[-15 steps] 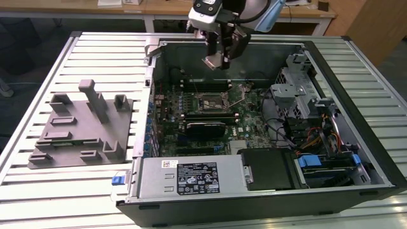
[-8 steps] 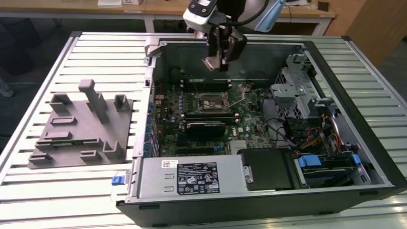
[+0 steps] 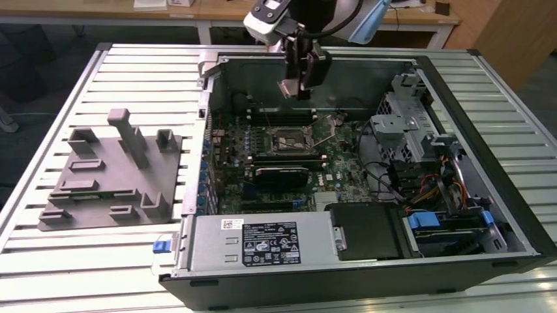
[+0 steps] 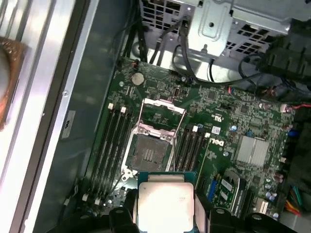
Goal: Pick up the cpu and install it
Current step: 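Place the cpu into insertion slot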
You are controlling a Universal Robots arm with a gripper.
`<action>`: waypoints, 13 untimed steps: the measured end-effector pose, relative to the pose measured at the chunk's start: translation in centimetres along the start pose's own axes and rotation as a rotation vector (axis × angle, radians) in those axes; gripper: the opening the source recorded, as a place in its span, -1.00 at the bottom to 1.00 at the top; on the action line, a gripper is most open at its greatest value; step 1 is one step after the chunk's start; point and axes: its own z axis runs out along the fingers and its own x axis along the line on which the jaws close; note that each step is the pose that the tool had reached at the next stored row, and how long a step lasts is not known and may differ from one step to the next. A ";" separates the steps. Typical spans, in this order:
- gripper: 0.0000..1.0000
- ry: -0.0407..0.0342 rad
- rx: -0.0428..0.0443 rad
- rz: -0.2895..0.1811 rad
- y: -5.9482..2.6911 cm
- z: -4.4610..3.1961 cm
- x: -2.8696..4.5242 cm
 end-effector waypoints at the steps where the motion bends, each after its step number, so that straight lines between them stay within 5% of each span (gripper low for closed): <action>1: 0.08 -0.0001 0.0001 0.006 0.01 0.11 0.06; 8: 0.08 0.0003 0.0000 0.037 0.19 1.08 0.37; 13: 0.08 -0.0002 0.0005 0.104 0.25 1.70 0.36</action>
